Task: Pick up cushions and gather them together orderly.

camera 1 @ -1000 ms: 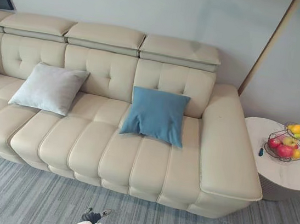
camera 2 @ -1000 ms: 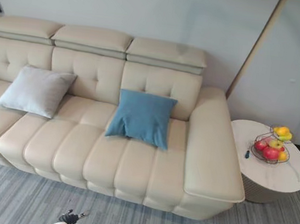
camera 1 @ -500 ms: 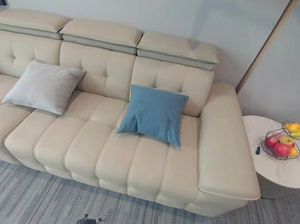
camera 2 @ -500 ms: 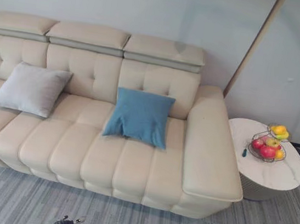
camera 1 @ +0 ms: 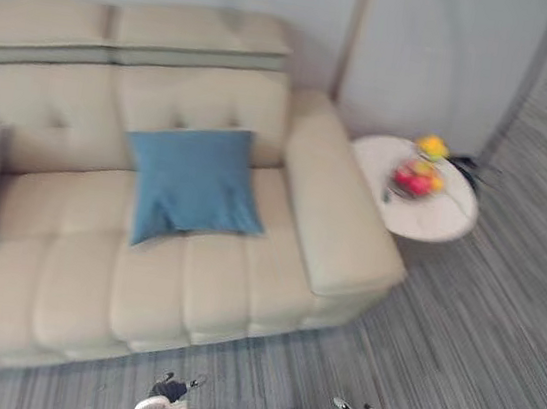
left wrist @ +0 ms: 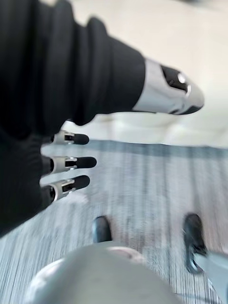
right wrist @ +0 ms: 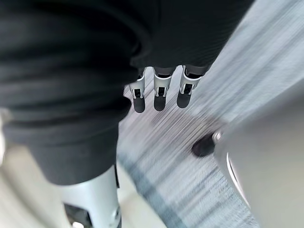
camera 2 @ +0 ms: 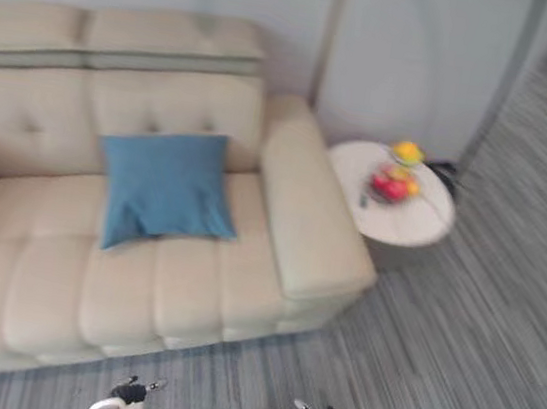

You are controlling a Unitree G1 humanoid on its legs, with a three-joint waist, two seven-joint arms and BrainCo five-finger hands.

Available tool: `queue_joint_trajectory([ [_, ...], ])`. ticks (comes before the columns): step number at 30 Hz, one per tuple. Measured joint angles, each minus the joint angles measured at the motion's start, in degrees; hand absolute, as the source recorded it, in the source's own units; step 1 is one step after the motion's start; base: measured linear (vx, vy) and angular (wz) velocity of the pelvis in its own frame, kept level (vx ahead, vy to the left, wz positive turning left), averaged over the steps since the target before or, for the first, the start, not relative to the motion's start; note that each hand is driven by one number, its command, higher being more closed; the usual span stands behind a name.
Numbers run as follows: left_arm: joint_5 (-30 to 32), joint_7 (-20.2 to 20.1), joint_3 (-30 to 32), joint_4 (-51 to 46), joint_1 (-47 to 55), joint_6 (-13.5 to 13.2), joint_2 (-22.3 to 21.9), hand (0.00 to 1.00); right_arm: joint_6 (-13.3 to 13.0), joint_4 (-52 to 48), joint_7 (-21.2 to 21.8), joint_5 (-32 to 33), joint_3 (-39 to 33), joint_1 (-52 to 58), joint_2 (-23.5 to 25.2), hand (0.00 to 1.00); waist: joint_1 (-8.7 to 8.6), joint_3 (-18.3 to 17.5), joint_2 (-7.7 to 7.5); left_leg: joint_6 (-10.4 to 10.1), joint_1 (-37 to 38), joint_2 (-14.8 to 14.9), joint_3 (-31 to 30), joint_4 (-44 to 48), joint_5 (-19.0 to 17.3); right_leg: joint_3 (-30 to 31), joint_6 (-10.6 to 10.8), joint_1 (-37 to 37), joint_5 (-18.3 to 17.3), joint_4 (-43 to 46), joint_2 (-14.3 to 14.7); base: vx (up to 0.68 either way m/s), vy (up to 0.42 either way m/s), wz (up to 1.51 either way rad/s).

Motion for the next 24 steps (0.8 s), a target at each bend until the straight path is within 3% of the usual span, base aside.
queue_joint_trajectory([
  [1, 0.0, 0.0, -0.3, -0.5, -0.3, 0.0, 0.0, 0.00, 0.0, 0.2, -0.1, -0.1, -0.2, 0.2, 0.1, 0.00, -0.13, 0.3, -0.55, -0.5, 1.6, -0.2, 4.2, 1.3, -0.3, -17.9, -2.5, 0.5, -5.7, 6.0, -5.0, 0.01, -0.149, -1.26],
  [2, -0.1, 0.0, -0.6, -0.5, -0.2, -0.1, -0.1, 0.00, -0.1, 0.1, -0.1, -0.5, -0.2, 0.3, 0.0, 0.00, -0.13, 0.4, -0.50, -1.0, 2.4, 0.3, 5.7, 2.7, -0.7, -23.7, -3.9, 1.0, -7.6, 7.7, -6.7, 0.03, -0.193, -1.19],
  [3, -0.1, 0.1, -0.8, -0.5, -0.2, 0.0, -0.1, 0.00, -0.1, 0.1, -0.1, -0.6, -0.2, 0.2, -0.1, 0.00, -0.24, 0.4, -0.31, -1.2, 2.8, 0.7, 6.5, 3.6, -1.0, -25.7, -4.4, 1.2, -8.1, 8.3, -7.0, 0.07, -0.193, -0.92],
  [4, 0.0, 0.1, -1.2, -0.4, -0.2, 0.0, -0.2, 0.00, -0.1, 0.0, -0.1, -2.1, -0.2, 0.4, -0.1, 0.00, -0.87, 0.6, 0.17, -1.6, 4.2, 1.4, 7.9, 4.9, -1.4, -24.9, -5.1, 2.0, -8.7, 8.8, -5.3, 0.08, -0.175, -0.89],
  [7, 0.0, 0.0, -1.2, -0.3, -0.2, 0.0, -1.5, 0.00, -0.1, 0.1, -0.1, -2.1, -0.3, 0.0, -1.0, 0.00, -1.01, 1.0, 1.57, -2.0, 5.1, 3.5, 10.1, 8.1, -1.1, -20.6, -4.4, 1.8, -10.3, 7.7, -2.1, 0.05, -0.143, -0.85],
  [8, 0.0, 0.0, -1.2, 0.3, -0.1, 0.1, -1.6, 0.00, -0.1, 0.1, -0.1, -2.1, -0.2, 0.0, -1.0, 0.00, -1.20, 1.1, 1.44, -2.4, 3.8, 6.3, 9.6, 15.7, -0.8, -18.0, -4.3, 1.8, -10.8, 7.1, -0.8, 0.10, -0.268, -1.25],
  [9, 0.1, -0.1, -0.7, 0.7, -0.1, 0.1, -1.9, 0.00, 0.0, 0.1, -0.1, -2.1, -0.2, 0.0, -1.0, 0.00, -1.22, 1.5, 1.56, -0.9, 0.7, 10.7, 5.8, 27.0, 0.0, -14.8, -4.7, 3.1, -10.6, 5.8, 1.2, 0.10, -0.208, -1.14],
  [10, 0.1, -0.1, -0.4, 0.7, 0.1, 0.1, -1.9, 0.00, 0.0, 0.2, -0.1, -2.1, -0.3, 0.0, -1.0, 0.00, -1.07, 1.7, 1.58, 0.3, -0.6, 11.6, 3.4, 30.8, -0.4, -13.5, -4.9, 3.4, -10.5, 5.6, 1.8, 0.11, -0.169, -1.39],
  [11, 0.0, -0.3, 0.2, 0.5, 0.0, 0.0, -2.1, 0.00, 0.1, 0.2, -0.3, -2.1, 0.1, -0.3, -1.0, 0.00, -1.10, 2.1, 1.40, 2.8, -4.9, 11.1, -4.1, 38.3, -3.2, -9.5, -6.8, 4.1, -10.0, 5.1, 3.6, 0.10, -0.106, -1.59],
  [12, 0.0, -0.5, 0.0, 0.5, -0.3, 0.0, -2.2, 0.00, 0.1, 0.5, -0.3, -2.1, 0.5, -0.5, -1.2, 0.00, -0.81, 2.3, 1.84, 0.7, -8.9, 8.0, -11.8, 39.5, -5.6, -5.8, -6.5, 5.1, -9.5, 3.6, 5.3, 0.13, -0.112, -1.69],
  [14, -0.6, -0.9, 0.1, -0.5, -0.1, -0.3, -2.2, 0.00, 0.1, 0.8, -0.3, -2.0, 0.8, -1.1, -1.2, 0.00, -0.11, 2.6, 1.77, 1.7, -12.4, 3.9, -18.3, 35.9, -7.9, 0.3, -5.3, 7.5, -8.7, 1.1, 7.4, 0.15, -0.009, -1.86],
  [16, -1.7, -1.0, 0.2, -1.3, -0.1, -1.1, -2.2, 0.00, 0.1, 1.2, -0.4, -2.0, 1.4, -0.9, -1.2, 0.00, 0.65, 3.2, 1.29, 2.2, -16.6, 0.3, -25.2, 32.2, -8.6, 5.2, -5.5, 10.1, -8.8, 0.0, 8.5, 0.16, 0.040, -1.75],
  [18, -2.3, -1.0, 1.2, -2.6, -0.2, -1.4, -2.9, 0.00, 0.1, 1.4, -0.6, -2.0, 2.3, -0.6, -1.5, 0.00, 1.53, 3.1, 1.38, 1.8, -22.4, -3.4, -36.5, 26.7, -7.9, 10.9, -6.3, 10.8, -9.4, 0.0, 9.9, 0.18, 0.098, -1.57],
  [20, -2.3, -0.9, 2.0, -3.4, -0.2, -1.7, -3.1, 0.00, 0.0, 1.3, -0.7, -2.0, 2.6, -0.5, -1.4, 0.00, 1.81, 3.0, 1.51, 2.3, -25.8, -4.6, -42.9, 21.2, -5.0, 14.5, -6.3, 11.3, -9.9, 0.0, 10.8, 0.26, 0.139, -1.63],
  [21, -2.4, -0.8, 2.0, -3.3, -0.1, -1.7, -3.1, 0.00, 0.0, 1.2, -0.7, -2.0, 2.5, -0.1, -1.5, 0.00, 2.13, 2.8, 1.76, 4.6, -26.2, -4.1, -43.4, 19.7, -3.3, 16.7, -6.1, 11.8, -10.7, 0.6, 11.6, 0.40, 0.221, -1.63],
  [23, -2.7, -0.8, 2.0, -3.3, 0.0, -1.6, -2.8, 0.00, 0.0, 0.7, -0.8, -2.0, 2.3, 0.4, -1.2, 0.00, 2.24, 2.1, 1.95, 3.9, -24.9, -3.9, -43.3, 18.7, -0.6, 19.0, -5.2, 11.7, -13.1, 3.1, 12.1, 0.36, 0.212, -1.06],
  [24, -2.8, -0.8, 1.9, -3.3, 0.3, -1.5, -2.1, 0.00, -0.1, 0.1, -0.9, -1.9, 2.0, 1.3, -0.8, 0.00, 2.34, 1.3, 0.59, 2.6, -24.0, -4.1, -41.7, 18.4, -0.3, 20.5, -3.8, 10.7, -15.6, 5.9, 11.3, 0.44, 0.207, -1.18],
])
